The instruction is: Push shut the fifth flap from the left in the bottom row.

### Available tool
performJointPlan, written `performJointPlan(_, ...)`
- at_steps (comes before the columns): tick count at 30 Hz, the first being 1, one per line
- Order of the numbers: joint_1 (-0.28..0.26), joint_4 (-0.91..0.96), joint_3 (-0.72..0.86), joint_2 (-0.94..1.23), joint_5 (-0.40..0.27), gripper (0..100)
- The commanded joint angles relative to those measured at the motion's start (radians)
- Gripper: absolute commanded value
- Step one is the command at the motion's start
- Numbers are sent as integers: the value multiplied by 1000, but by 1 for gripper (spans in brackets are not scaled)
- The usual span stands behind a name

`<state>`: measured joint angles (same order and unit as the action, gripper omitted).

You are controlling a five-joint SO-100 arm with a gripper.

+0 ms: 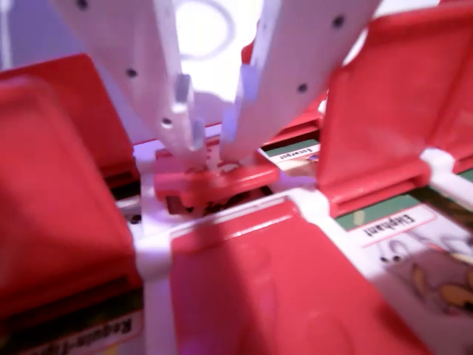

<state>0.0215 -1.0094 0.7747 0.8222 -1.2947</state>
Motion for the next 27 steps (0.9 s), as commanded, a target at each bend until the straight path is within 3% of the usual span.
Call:
performJointPlan(1, -8, 25, -112, 61, -14, 2)
performJointPlan(27, 6, -155, 43, 499, -38, 2)
